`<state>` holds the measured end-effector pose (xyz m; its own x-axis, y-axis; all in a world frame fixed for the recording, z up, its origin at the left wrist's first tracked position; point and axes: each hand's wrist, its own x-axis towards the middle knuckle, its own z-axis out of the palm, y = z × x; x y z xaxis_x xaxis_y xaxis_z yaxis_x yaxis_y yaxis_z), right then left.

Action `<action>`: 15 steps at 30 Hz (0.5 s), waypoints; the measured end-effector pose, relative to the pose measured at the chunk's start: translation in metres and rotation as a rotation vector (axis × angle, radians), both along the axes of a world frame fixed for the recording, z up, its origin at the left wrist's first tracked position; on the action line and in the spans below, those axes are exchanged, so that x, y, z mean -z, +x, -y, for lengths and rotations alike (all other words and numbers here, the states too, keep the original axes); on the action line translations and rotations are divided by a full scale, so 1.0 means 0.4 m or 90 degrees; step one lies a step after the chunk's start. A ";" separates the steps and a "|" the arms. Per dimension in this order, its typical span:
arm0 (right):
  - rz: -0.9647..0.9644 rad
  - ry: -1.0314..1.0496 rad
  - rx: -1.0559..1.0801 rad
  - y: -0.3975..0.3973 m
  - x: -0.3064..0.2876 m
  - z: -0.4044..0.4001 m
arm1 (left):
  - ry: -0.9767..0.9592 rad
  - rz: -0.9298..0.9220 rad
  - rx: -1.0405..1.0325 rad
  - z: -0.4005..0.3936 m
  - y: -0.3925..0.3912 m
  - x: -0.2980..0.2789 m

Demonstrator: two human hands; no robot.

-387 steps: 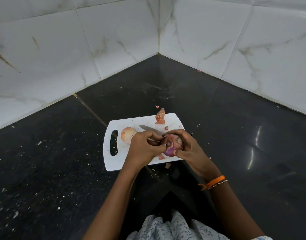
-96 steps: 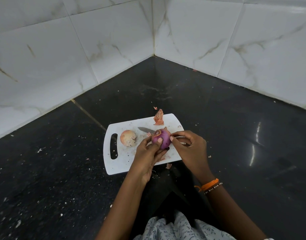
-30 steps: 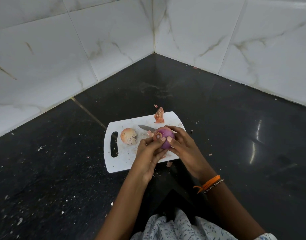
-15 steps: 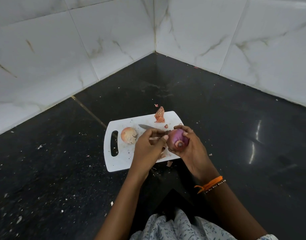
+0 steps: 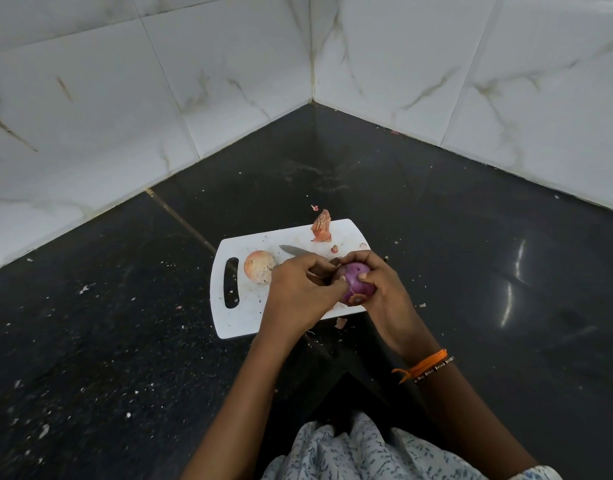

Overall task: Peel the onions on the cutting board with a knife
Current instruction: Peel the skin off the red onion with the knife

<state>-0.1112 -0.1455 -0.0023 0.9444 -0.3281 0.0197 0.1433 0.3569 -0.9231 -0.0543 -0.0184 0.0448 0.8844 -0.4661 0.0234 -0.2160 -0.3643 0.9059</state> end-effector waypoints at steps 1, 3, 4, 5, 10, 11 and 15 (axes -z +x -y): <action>-0.001 -0.006 0.000 -0.001 0.001 0.000 | 0.004 0.004 0.007 0.001 0.000 0.000; -0.008 -0.018 0.003 -0.003 0.003 -0.001 | 0.008 0.012 0.015 0.003 0.000 0.001; -0.011 -0.024 0.005 -0.004 0.003 -0.002 | 0.009 0.017 0.016 0.003 0.000 0.002; -0.013 -0.031 0.007 -0.005 0.004 -0.002 | 0.009 0.025 0.015 0.004 0.000 0.003; -0.010 -0.018 0.023 -0.002 0.001 -0.010 | -0.033 0.034 -0.006 -0.001 0.006 0.011; -0.012 -0.003 0.027 0.000 0.000 -0.011 | -0.046 0.026 -0.017 -0.002 0.006 0.011; -0.034 0.043 0.044 0.004 -0.003 -0.009 | -0.087 -0.063 -0.057 0.000 0.006 0.022</action>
<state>-0.1096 -0.1419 -0.0009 0.9185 -0.3917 -0.0544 0.1212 0.4098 -0.9041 -0.0517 -0.0184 0.0362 0.9235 -0.3836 -0.0089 -0.0948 -0.2506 0.9634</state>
